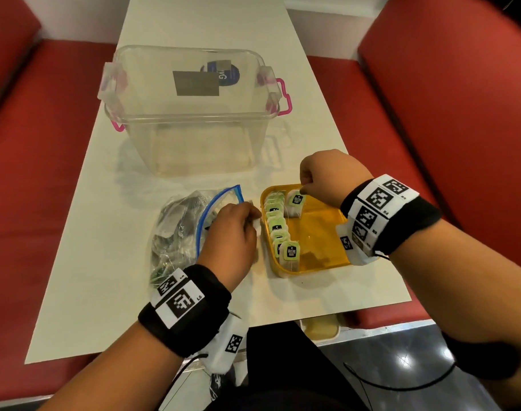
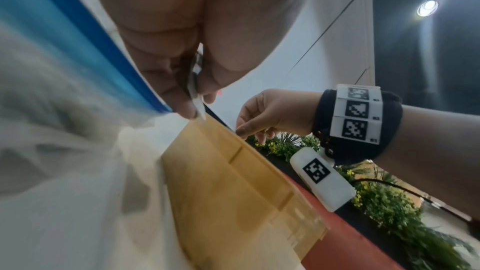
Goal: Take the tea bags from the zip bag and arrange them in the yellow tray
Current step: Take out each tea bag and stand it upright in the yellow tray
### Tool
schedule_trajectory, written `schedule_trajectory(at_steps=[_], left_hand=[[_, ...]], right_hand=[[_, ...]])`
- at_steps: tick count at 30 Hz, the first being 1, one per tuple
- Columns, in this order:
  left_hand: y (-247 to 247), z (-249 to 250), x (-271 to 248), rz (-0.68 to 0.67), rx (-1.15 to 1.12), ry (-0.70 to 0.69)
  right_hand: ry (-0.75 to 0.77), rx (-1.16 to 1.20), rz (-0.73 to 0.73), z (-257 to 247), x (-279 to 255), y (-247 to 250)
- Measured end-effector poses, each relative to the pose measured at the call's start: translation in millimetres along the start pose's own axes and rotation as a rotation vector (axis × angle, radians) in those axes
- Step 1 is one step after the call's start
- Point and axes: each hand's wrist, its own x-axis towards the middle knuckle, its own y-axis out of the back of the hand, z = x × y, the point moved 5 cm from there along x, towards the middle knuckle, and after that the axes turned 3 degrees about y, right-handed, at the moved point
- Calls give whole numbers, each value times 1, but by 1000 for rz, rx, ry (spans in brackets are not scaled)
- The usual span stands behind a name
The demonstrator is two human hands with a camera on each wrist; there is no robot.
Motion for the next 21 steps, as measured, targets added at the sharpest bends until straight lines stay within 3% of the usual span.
schedule_trajectory(at_steps=[9,12,17,21], left_hand=[[14,5,0,-92,-408,88],[15,14,-4,-142,-479,71],[27,21,-8,-110,-600,80],[29,28,-14,-224,-611,8]], right_hand=[[259,377,-25,-46,-30,28],[255,432,-64,-52,-31,23],[187,652,-101,-44,-31,12],[122,832,-137,-32,-29,4]])
